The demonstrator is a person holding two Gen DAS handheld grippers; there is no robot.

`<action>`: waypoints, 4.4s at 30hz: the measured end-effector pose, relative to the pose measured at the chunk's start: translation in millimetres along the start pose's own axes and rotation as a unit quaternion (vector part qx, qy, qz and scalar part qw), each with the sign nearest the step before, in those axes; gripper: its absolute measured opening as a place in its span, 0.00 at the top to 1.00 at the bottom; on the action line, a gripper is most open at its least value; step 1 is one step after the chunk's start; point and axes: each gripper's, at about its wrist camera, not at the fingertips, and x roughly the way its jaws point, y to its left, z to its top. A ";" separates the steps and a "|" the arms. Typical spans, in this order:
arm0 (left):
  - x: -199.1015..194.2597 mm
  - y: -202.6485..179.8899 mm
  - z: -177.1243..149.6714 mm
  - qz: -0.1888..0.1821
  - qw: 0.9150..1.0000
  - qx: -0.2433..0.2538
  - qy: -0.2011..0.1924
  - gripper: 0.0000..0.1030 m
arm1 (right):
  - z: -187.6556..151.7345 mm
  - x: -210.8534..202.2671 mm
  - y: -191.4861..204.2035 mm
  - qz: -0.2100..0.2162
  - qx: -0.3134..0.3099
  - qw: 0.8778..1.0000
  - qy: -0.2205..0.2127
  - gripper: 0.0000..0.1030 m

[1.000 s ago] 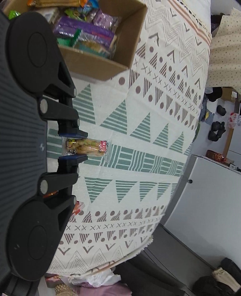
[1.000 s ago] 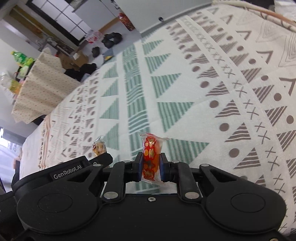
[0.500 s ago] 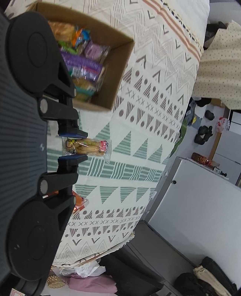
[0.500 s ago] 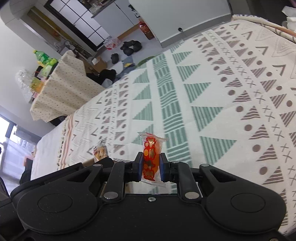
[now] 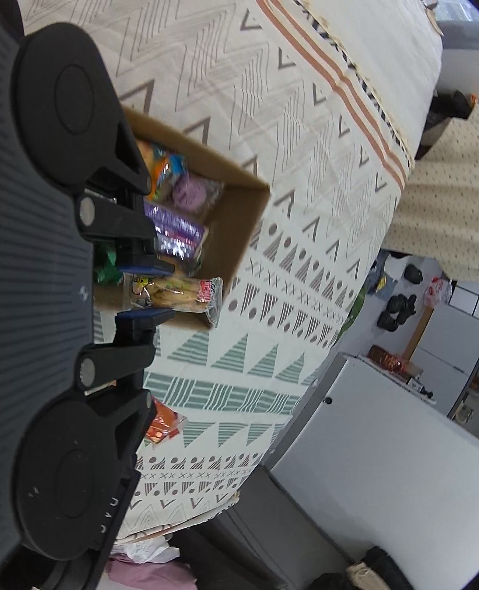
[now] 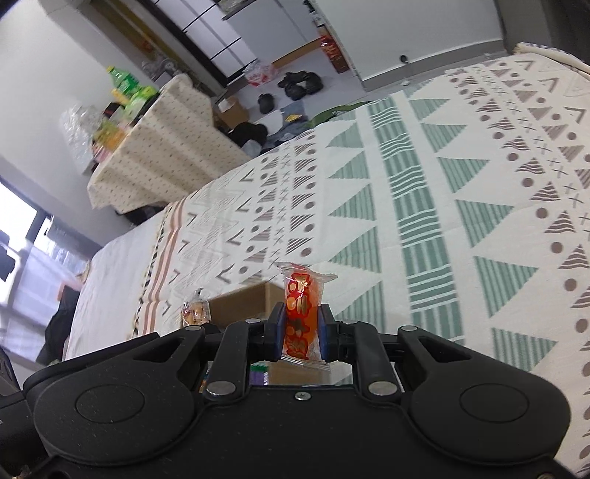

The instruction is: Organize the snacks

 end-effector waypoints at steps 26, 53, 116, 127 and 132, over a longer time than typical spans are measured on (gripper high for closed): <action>-39.1 53.9 -9.9 0.039 0.999 -0.037 -0.003 0.31 | -38.8 -1.0 65.1 0.033 -0.034 0.998 0.034 0.72; -114.8 24.0 -70.8 0.034 0.995 0.087 -0.042 0.05 | -86.3 -101.6 13.8 0.004 -0.030 0.998 -0.054 0.21; -257.4 45.6 -165.4 0.011 0.968 0.229 -0.101 0.00 | -186.4 -276.6 16.5 -0.106 -0.133 0.971 -0.166 0.00; -259.8 44.5 -164.9 0.011 0.967 0.231 -0.103 0.00 | -191.6 -270.8 22.2 -0.104 -0.144 0.972 -0.155 0.00; -260.0 45.1 -164.0 0.011 0.968 0.230 -0.102 0.00 | -191.7 -272.0 21.2 -0.105 -0.142 0.972 -0.155 0.00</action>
